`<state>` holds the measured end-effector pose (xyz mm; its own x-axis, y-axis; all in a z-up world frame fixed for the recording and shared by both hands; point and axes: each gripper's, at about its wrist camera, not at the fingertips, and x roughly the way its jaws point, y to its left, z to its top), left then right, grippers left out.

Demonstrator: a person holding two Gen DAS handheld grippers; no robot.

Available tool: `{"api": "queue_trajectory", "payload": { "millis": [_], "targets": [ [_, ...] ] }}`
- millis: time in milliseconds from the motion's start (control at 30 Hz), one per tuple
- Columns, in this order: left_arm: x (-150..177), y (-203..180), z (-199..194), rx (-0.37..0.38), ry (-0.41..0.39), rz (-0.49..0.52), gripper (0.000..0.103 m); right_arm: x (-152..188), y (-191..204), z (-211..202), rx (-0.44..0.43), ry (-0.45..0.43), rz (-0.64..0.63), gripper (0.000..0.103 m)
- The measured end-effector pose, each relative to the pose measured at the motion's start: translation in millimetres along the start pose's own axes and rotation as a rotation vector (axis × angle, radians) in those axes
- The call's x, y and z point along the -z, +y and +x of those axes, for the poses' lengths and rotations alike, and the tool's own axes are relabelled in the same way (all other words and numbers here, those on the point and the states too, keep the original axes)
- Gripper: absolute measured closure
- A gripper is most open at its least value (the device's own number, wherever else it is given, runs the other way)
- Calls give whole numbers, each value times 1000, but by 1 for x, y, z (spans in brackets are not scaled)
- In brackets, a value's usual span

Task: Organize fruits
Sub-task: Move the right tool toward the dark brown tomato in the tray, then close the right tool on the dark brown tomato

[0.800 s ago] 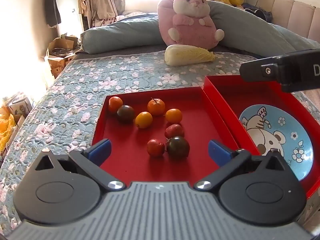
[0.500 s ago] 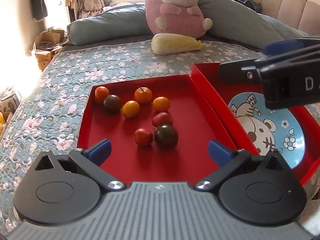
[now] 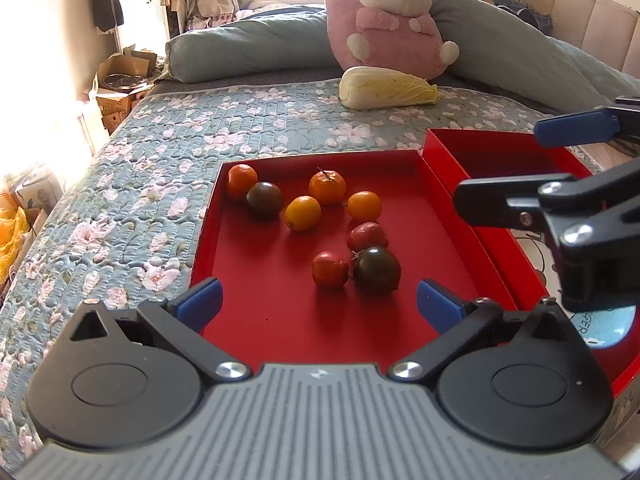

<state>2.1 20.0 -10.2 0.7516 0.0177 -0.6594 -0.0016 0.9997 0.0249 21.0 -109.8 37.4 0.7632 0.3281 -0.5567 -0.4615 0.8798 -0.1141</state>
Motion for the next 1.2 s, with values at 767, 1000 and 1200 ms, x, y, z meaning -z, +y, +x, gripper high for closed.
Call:
{"api": "queue_trajectory", "payload": {
  "millis": [767, 1000, 1200],
  "targets": [
    [14, -4, 2, 16, -33, 43, 0, 3, -1, 14, -140, 74, -102, 32],
    [15, -1, 6, 32, -50, 34, 0, 2, -1, 19, -153, 80, -91, 32],
    [23, 1, 8, 74, -42, 59, 0, 3, 5, 28, -169, 97, -105, 33]
  ]
}}
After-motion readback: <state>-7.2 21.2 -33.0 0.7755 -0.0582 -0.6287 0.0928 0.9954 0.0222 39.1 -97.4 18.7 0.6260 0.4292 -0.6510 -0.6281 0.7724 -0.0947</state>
